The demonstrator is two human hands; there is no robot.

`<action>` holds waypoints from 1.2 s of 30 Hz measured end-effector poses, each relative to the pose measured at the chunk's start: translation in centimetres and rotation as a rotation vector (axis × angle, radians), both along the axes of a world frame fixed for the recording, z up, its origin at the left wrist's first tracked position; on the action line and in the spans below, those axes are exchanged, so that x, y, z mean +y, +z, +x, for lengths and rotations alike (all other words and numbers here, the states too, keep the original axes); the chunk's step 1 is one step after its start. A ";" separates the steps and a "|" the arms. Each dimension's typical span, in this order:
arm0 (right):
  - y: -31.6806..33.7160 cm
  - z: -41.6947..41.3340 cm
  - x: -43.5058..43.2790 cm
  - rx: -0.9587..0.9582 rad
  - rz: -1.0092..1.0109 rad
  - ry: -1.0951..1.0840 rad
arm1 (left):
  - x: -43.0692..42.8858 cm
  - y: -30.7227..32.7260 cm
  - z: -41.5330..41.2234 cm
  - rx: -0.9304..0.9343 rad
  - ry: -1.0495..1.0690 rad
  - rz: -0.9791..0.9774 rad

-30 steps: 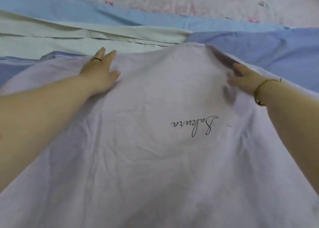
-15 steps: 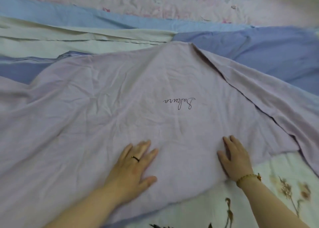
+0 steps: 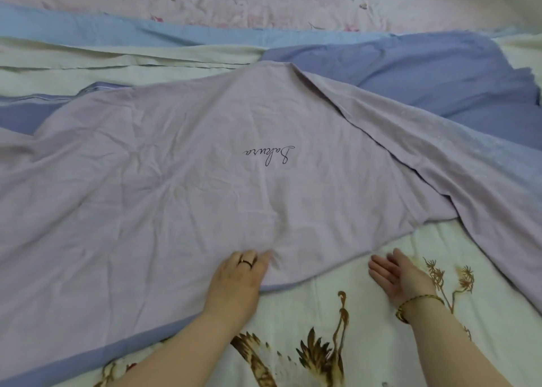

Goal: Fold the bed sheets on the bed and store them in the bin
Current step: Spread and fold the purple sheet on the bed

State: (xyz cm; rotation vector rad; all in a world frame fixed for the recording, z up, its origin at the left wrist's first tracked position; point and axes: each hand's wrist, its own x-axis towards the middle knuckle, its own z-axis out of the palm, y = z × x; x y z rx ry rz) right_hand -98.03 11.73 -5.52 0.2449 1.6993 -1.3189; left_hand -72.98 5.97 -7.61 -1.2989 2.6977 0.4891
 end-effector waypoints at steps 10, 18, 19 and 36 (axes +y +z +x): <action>0.5 -8.1 -8.2 0.034 0.032 0.024 | -0.4 2.0 -7.3 0.002 0.293 0.219; 1.5 -11.0 -4.0 0.409 0.247 0.037 | 2.5 3.0 -9.0 -0.044 0.154 0.367; 1.5 -11.2 -2.7 0.434 0.276 0.049 | 3.1 3.0 -9.2 -0.047 0.117 0.381; 0.1 -9.8 11.9 0.398 0.252 0.048 | 7.2 1.8 -10.0 -0.059 -0.335 0.233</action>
